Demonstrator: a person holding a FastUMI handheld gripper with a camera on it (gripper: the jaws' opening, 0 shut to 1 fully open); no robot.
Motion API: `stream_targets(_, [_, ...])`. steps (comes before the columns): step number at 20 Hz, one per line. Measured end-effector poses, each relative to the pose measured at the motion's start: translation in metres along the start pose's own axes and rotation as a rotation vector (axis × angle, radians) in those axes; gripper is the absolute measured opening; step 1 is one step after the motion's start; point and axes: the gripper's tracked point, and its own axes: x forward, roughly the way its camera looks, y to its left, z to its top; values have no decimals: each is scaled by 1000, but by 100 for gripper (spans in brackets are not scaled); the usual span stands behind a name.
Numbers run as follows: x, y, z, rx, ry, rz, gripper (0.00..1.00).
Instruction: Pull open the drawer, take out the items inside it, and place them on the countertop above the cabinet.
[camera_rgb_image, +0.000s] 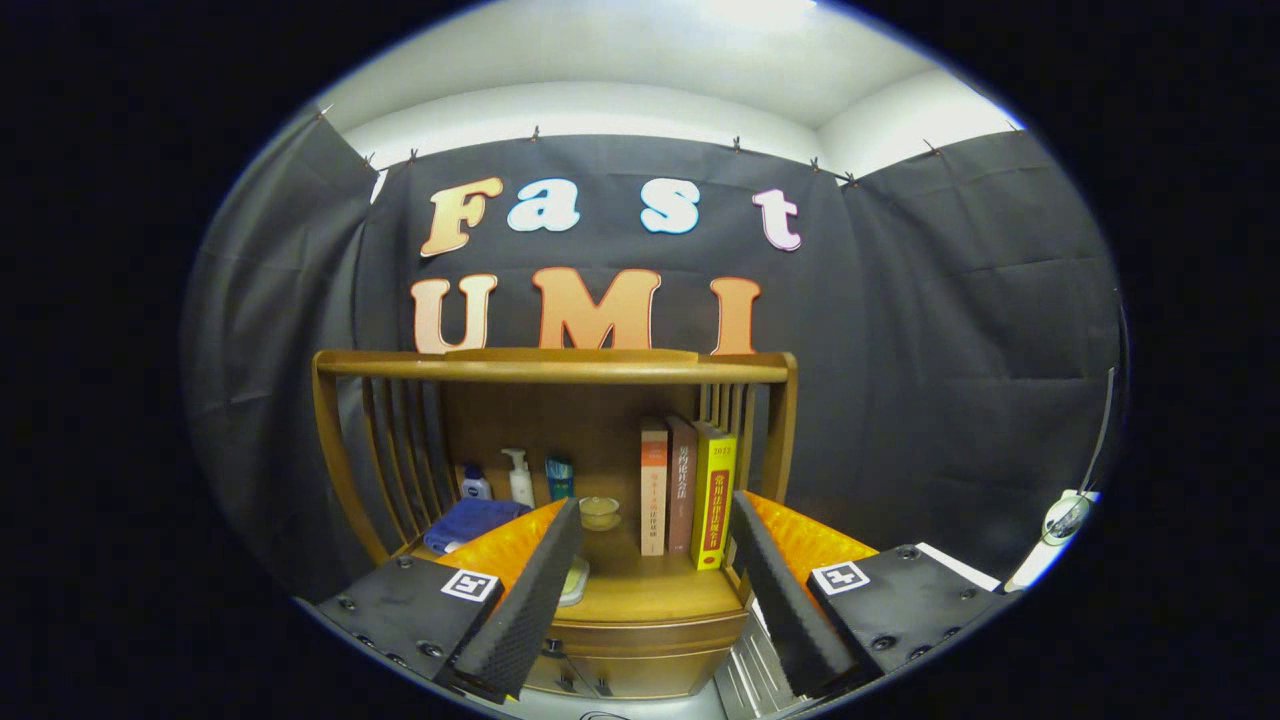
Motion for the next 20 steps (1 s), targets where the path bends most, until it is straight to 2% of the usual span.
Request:
stream_targets(2, [-1, -5, 9, -9, -25, -11, 99])
stream_targets(7, [-9, -19, -6, 7, 5, -27, 99])
stream_targets(12, [-15, -37, 12, 9, -30, -54, 99])
stream_targets(15, [-17, -34, 18, 13, -39, -43, 99])
stream_targets(20, [-18, -22, 3, 21, -12, -20, 99])
